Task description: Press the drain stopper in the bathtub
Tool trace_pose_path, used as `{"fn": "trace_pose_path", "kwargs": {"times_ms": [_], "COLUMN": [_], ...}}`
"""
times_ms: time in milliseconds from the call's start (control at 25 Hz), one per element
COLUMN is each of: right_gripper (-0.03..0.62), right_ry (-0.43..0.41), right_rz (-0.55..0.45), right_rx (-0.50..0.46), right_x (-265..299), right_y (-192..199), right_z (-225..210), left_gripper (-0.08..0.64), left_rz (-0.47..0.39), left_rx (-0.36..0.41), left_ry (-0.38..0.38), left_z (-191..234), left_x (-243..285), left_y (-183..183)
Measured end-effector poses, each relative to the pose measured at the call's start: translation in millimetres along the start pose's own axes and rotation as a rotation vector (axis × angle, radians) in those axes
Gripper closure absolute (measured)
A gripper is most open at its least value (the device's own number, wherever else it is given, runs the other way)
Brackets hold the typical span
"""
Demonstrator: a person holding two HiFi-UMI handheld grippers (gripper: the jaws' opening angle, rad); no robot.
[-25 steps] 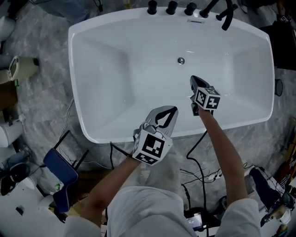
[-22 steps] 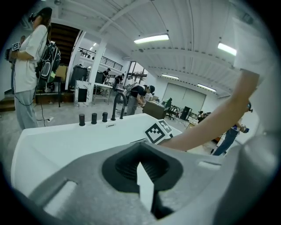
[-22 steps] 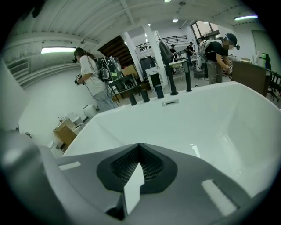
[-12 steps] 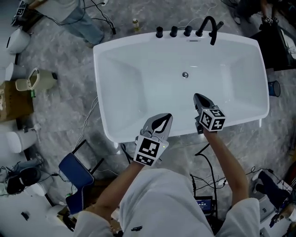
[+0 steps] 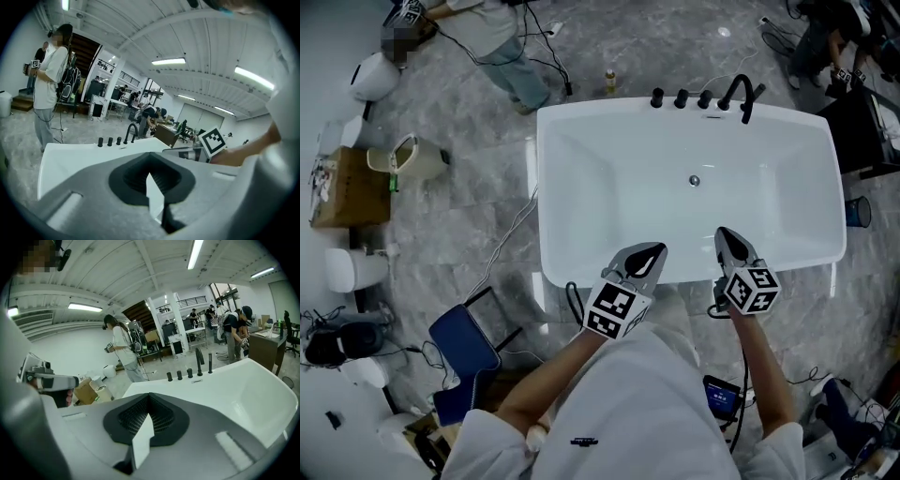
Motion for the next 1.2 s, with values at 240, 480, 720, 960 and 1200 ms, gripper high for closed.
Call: {"fn": "trace_pose_path", "kwargs": {"times_ms": [240,480,720,960,1200], "right_gripper": [0.591,0.591,0.589,0.59,0.591], "right_ry": [-0.027,-0.023,0.063,0.016,-0.015], "right_rz": [-0.114,-0.208,-0.361,-0.413,-0.384], "right_rx": [-0.014,0.014,-0.118,-0.196,-0.258], "right_x": [-48.8,-83.0,-123.0,-124.0,-120.1], "right_y": [-39.0,-65.0,-89.6,-85.3,-87.2], "right_z": [53.8,105.7,177.2,230.0,252.7], "left_gripper": [0.56,0.56,0.56,0.56,0.56], "left_rz": [-0.046,-0.067,-0.169,-0.23,-0.224], "left_rx": [0.039,0.043,0.068,0.151,0.157], "left_ry": [0.013,-0.015,-0.032,-0.021,-0.002], "left_z": [-15.4,-13.1,-28.1,-36.0,-34.8], "left_x": [-49.8,-84.4,-130.4,-148.4,-149.5], "left_y": [-20.2,-26.4,-49.4,-55.0,-53.2]}}
Point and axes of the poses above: the fingertips, and each gripper's own axes: x forward along the fingers, z to its left, y out of its underside, the point moved 1 cm from there along -x, backward along the fingers, and after that the axes turned 8 degrees about -x, right-handed, at the moved point
